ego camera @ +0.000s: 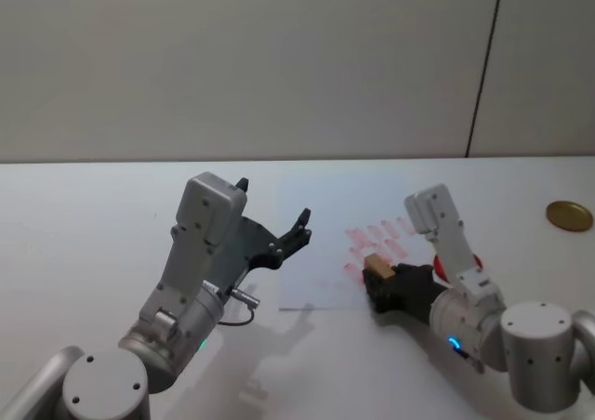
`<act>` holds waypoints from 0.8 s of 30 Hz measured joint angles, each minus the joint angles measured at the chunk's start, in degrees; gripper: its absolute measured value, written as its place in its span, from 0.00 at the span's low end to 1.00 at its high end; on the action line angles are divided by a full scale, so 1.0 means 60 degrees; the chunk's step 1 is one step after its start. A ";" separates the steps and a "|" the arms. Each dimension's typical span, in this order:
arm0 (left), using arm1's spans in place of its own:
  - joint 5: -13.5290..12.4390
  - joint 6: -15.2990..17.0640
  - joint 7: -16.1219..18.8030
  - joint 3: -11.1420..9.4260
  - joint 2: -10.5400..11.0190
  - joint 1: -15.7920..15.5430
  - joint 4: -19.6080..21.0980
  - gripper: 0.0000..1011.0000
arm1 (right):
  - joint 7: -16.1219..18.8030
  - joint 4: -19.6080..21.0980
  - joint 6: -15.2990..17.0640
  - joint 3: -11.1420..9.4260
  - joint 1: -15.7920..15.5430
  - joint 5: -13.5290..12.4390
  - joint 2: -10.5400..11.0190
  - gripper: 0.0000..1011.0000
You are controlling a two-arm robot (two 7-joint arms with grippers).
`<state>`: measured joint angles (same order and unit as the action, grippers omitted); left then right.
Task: Use the one hand to pick up the stamp and affix it onto the A4 paper.
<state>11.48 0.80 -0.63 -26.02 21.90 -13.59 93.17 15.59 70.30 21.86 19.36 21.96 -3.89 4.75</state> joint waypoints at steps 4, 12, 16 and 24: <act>0.0000 0.0000 0.0000 0.0000 0.0000 0.0000 0.0000 0.98 | -0.0106 0.0427 -0.0096 -0.0043 -0.0068 0.0050 0.0075 0.22; 0.0000 0.0000 0.0000 0.0000 -0.0001 0.0000 0.0001 0.98 | -0.0412 0.1524 -0.0440 -0.0192 -0.0225 0.0073 0.0252 0.22; 0.0000 0.0000 0.0000 0.0000 0.0000 0.0000 0.0000 0.98 | -0.0661 0.1995 -0.0544 -0.0324 -0.0330 0.0041 0.0385 0.22; -0.0001 0.0000 0.0000 0.0000 0.0000 0.0000 0.0000 0.98 | -0.1268 0.2550 -0.0568 -0.0669 -0.0607 -0.0184 0.0725 0.22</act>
<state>11.48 0.79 -0.63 -26.02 21.90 -13.59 93.18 7.98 85.60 18.45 15.35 18.32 -4.99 9.10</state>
